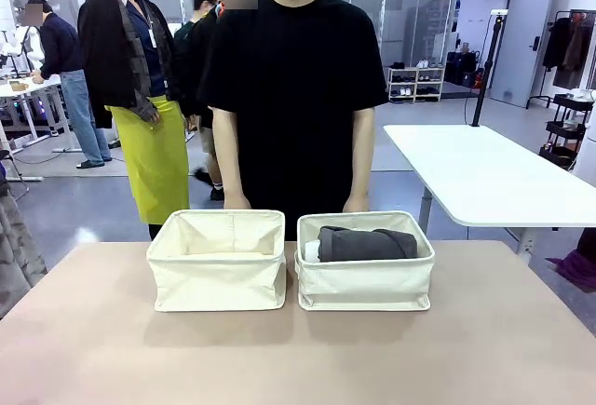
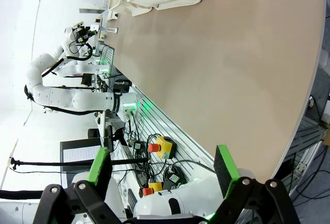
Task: Divide the towels into two baskets.
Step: Pick up one hotel-folded towel from the bottom of the table and place it in the Fabric basket indicated by the person.
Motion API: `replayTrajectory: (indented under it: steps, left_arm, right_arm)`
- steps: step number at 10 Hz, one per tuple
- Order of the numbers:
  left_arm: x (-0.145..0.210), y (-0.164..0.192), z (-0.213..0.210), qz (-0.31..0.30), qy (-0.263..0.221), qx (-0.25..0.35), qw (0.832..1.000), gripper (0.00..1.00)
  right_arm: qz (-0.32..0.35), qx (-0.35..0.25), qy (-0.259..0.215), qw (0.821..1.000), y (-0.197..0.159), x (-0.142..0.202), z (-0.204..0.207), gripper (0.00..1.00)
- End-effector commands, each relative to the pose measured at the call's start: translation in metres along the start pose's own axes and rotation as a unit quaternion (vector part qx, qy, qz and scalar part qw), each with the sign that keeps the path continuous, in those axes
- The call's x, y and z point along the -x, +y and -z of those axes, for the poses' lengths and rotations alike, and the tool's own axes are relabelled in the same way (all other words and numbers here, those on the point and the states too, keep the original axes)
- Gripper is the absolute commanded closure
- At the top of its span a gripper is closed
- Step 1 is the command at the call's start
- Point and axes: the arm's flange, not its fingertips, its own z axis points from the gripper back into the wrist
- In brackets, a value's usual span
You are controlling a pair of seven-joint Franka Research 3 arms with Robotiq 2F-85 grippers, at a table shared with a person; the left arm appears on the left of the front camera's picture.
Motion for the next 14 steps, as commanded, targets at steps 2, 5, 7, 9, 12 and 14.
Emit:
replayTrajectory:
  steps: [2,5,7,9,12,14]
  left_arm:
    - [0.0,0.0,0.0,0.0,0.0,0.0,1.0,0.0]
    - [0.0,0.0,0.0,0.0,0.0,0.0,1.0,0.0]
    - [0.0,0.0,0.0,0.0,0.0,0.0,1.0,0.0]
    - [0.0,0.0,0.0,0.0,0.0,0.0,1.0,0.0]
    - [0.0,0.0,0.0,0.0,0.0,0.0,1.0,0.0]
    - [0.0,0.0,0.0,0.0,0.0,0.0,1.0,0.0]
  right_arm:
    - [0.0,0.005,0.006,1.0,0.003,0.002,-0.001,0.0]
    - [0.0,0.005,0.006,1.0,0.003,0.002,-0.001,0.0]
    - [0.0,0.005,0.006,1.0,0.003,0.002,-0.001,0.0]
    - [0.0,0.005,0.006,1.0,0.003,0.002,-0.001,0.0]
    - [0.0,0.005,0.006,1.0,0.003,0.002,-0.001,0.0]
    - [0.0,0.005,0.006,1.0,0.003,0.002,-0.001,0.0]
